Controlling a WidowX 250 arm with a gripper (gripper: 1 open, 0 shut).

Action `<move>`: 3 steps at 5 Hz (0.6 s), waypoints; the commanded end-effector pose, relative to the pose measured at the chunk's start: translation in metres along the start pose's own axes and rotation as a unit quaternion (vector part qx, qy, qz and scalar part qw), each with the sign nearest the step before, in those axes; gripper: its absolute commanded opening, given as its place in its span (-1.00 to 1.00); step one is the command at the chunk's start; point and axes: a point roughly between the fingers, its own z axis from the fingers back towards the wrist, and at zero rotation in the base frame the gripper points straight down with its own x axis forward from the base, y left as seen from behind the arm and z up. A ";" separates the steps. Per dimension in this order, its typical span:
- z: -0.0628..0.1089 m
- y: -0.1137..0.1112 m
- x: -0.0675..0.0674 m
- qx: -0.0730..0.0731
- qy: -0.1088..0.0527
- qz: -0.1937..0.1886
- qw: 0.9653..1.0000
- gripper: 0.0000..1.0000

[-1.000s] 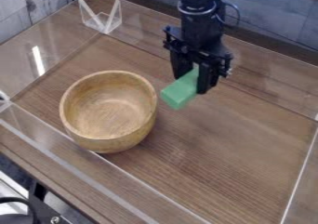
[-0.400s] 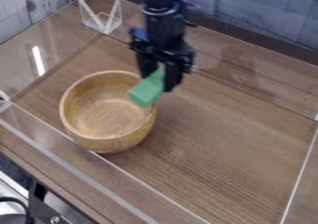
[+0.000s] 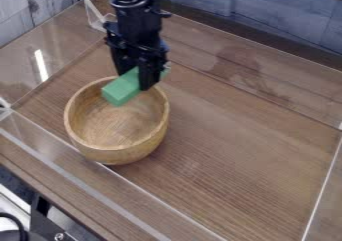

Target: Put green stick into wooden bowl

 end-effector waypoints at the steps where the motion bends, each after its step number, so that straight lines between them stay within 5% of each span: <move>1: 0.005 -0.009 0.001 0.010 -0.024 -0.024 0.999 -1.00; 2: -0.003 -0.021 -0.003 0.007 -0.021 -0.045 0.999 -1.00; 3: -0.005 -0.013 -0.004 0.007 -0.021 -0.027 0.999 -1.00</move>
